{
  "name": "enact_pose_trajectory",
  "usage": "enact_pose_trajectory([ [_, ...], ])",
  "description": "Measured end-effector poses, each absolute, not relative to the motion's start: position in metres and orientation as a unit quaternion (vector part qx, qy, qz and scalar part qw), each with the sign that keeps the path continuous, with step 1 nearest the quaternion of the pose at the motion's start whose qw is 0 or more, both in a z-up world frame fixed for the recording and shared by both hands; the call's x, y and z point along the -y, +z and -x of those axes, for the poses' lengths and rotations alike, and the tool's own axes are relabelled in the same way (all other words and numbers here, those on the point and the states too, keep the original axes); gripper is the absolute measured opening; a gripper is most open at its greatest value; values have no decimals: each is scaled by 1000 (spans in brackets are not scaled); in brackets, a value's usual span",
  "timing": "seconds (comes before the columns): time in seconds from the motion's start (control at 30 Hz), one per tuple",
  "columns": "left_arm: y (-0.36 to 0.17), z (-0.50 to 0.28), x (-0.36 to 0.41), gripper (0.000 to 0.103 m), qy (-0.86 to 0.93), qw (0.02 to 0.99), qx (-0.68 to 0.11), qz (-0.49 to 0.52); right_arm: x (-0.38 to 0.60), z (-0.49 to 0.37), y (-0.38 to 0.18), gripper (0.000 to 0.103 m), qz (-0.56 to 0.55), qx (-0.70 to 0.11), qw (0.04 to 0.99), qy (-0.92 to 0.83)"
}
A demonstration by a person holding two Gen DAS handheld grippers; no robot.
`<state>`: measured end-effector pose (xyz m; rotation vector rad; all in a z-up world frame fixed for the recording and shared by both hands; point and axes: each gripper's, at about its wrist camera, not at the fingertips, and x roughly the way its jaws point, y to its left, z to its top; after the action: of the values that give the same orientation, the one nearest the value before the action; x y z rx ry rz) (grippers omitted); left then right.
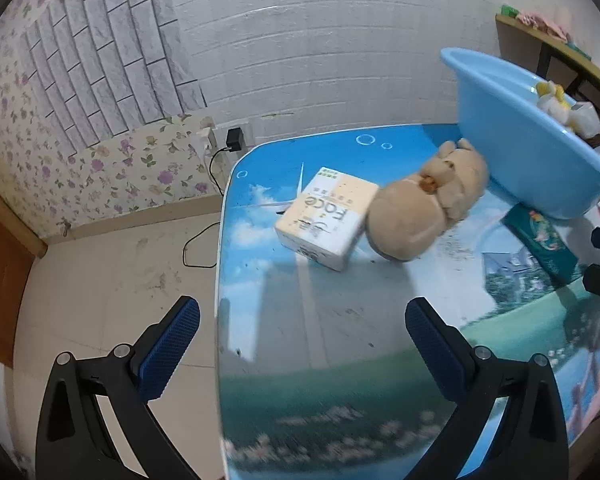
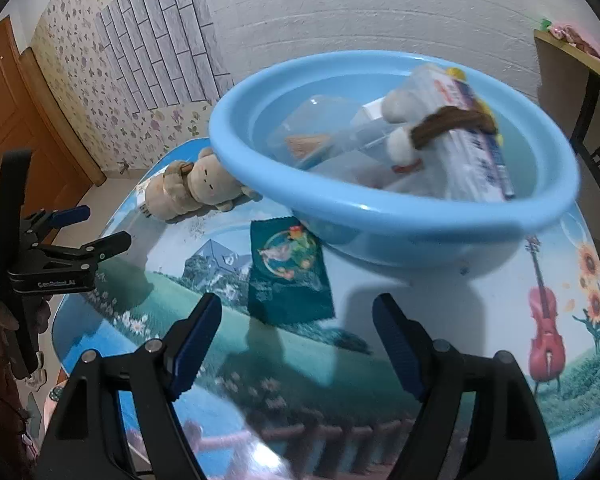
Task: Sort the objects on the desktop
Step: 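Grasp the white tissue pack with the left gripper while the right grasps the green snack packet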
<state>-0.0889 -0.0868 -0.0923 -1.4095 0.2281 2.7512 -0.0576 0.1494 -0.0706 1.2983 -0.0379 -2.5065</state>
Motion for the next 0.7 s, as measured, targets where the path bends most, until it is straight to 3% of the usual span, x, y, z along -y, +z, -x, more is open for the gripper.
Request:
enact_pose_trajectory([
  [0.57,-106,140,89,100,882,100,-115,447,-109,89,-89,79,-472,-18,153,-868],
  [0.6,-106,140,89,89,882,106,-111,445,-108,89,-89,80,-471,-18,154,-868],
  [0.63,-105,141,90,70,883,116,-102,444,-107,90,-90,80,-470,-21,155,-869],
  [0.7,-103,141,91,50,883,126,-91,443,-105,89,-90,80,-469,-32,156,-869],
])
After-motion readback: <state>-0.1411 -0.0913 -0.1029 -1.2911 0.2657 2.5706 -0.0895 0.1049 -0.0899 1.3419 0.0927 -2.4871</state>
